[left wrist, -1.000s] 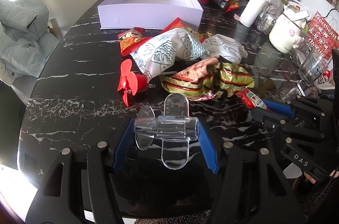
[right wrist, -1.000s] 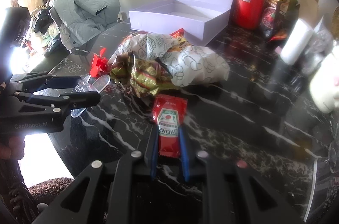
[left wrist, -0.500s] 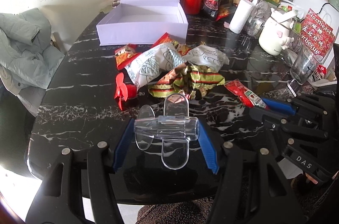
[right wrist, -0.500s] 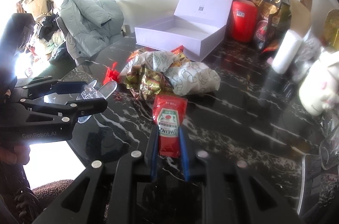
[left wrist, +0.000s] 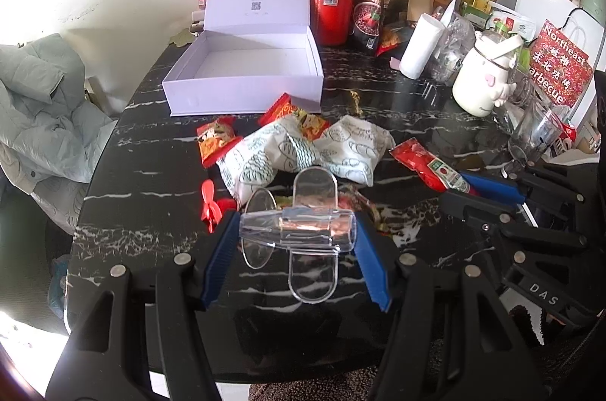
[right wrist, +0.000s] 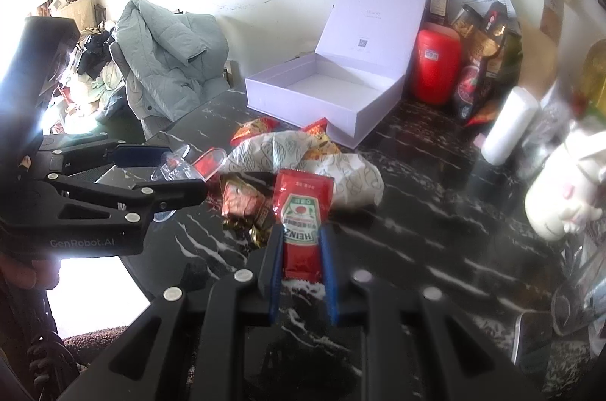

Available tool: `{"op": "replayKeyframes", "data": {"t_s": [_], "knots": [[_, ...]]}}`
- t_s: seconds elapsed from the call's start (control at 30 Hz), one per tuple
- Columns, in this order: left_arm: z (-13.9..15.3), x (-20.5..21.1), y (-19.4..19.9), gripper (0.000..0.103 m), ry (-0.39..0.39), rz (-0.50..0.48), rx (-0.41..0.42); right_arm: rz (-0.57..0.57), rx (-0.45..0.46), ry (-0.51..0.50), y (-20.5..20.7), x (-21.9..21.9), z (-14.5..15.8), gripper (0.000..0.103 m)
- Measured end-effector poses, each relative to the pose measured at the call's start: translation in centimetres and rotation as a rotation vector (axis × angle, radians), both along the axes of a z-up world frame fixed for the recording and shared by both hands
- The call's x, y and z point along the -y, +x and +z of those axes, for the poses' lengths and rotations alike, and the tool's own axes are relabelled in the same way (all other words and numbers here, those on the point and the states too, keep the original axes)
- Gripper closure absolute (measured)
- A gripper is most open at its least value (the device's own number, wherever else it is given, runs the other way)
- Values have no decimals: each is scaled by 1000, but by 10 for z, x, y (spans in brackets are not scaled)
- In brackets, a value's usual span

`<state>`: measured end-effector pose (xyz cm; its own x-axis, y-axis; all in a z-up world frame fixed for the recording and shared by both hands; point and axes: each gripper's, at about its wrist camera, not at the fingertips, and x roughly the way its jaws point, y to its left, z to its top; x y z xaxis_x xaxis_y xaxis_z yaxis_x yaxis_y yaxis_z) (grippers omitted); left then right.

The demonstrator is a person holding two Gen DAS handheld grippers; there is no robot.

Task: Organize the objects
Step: 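Carry the airplane toy and ketchup packet with both grippers into the lavender box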

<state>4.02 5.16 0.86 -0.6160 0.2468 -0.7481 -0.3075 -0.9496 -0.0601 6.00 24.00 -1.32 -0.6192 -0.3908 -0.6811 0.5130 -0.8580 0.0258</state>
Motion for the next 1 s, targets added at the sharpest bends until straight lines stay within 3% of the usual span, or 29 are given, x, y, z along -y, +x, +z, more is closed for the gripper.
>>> {"op": "replayKeyframes", "data": {"t_s": [1.0], "knots": [[35,24,-136,45,-21,52,-47,76,-52,20,-138,45,42,85]]}}
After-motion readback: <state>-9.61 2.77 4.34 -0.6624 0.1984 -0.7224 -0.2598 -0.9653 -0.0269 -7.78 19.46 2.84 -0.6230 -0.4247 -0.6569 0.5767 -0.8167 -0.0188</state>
